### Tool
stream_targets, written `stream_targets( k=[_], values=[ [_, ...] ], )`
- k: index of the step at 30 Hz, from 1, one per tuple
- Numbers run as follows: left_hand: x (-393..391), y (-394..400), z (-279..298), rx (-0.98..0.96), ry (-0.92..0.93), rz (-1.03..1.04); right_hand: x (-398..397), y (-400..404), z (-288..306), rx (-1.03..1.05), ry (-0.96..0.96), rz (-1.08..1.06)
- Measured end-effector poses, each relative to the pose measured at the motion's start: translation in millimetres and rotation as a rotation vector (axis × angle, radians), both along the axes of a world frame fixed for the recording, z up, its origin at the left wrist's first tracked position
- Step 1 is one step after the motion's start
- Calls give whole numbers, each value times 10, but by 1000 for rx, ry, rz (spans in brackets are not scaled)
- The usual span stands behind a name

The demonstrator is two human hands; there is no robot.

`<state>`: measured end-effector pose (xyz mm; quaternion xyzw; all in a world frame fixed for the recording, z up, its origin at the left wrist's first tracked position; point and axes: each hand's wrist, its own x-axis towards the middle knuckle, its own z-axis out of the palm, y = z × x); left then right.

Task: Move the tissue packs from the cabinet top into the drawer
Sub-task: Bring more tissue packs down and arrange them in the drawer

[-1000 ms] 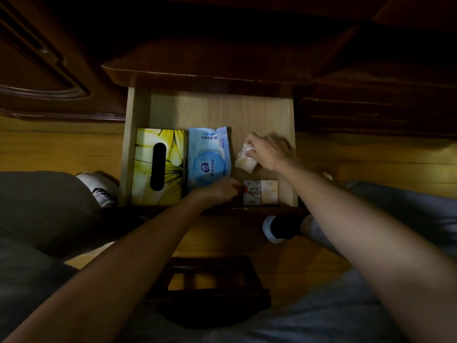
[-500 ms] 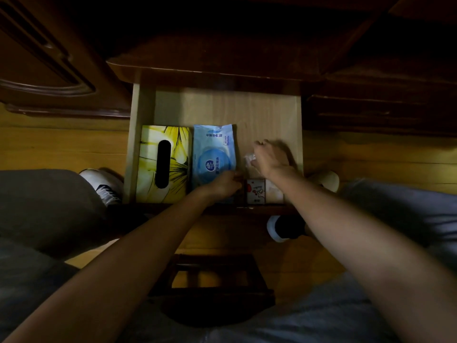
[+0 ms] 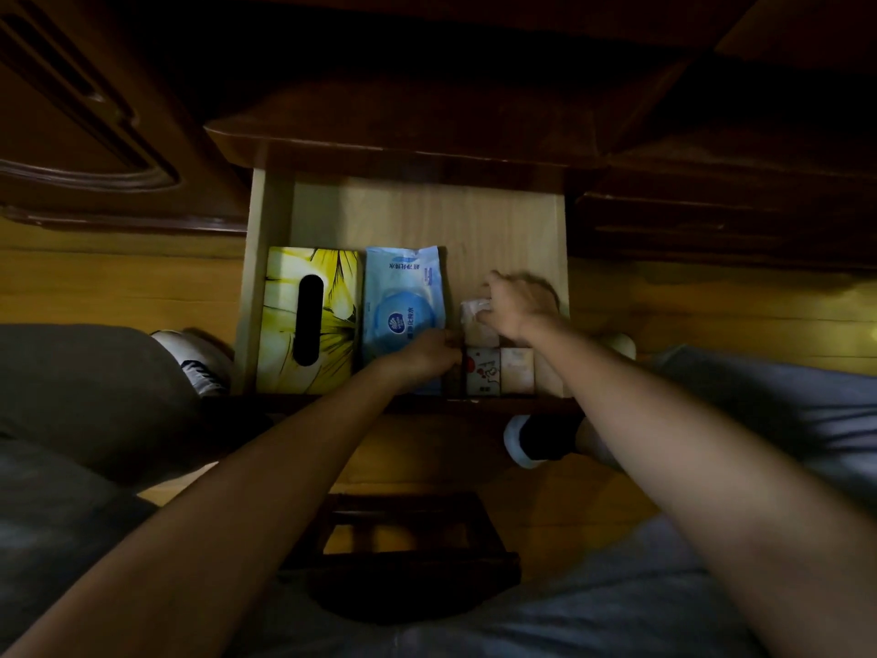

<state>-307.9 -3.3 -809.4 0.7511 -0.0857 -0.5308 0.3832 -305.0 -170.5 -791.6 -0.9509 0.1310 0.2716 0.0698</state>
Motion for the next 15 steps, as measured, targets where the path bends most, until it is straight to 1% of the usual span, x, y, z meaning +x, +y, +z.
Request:
stream_targets(
  k=[2,4,6,8,9,12,14,15],
  values=[
    [108,31,192,63,-142,-24,90,-23,226,9,-47,-55],
    [278,98,479,75,-212,9,195,-49,532,57,-105,-82],
    [475,181,879,40,-316,59,262,-51,938,109,-170,-97],
    [672,269,1366,-44,-465,108,305,-29,1439,161,-277,-99],
    [761,316,1645,-65,-586,107,315,-18,1705,180,-356,-88],
    [949,503,2547,2,-1135,16,293,28,2546,175,-671,-5],
    [1016,611,3143,-57,-1456,16,255,47,3085,135,-937,68],
    [1052,647,3435,-108,-1579,36,256,49,3343,112,-1072,109]
  ],
)
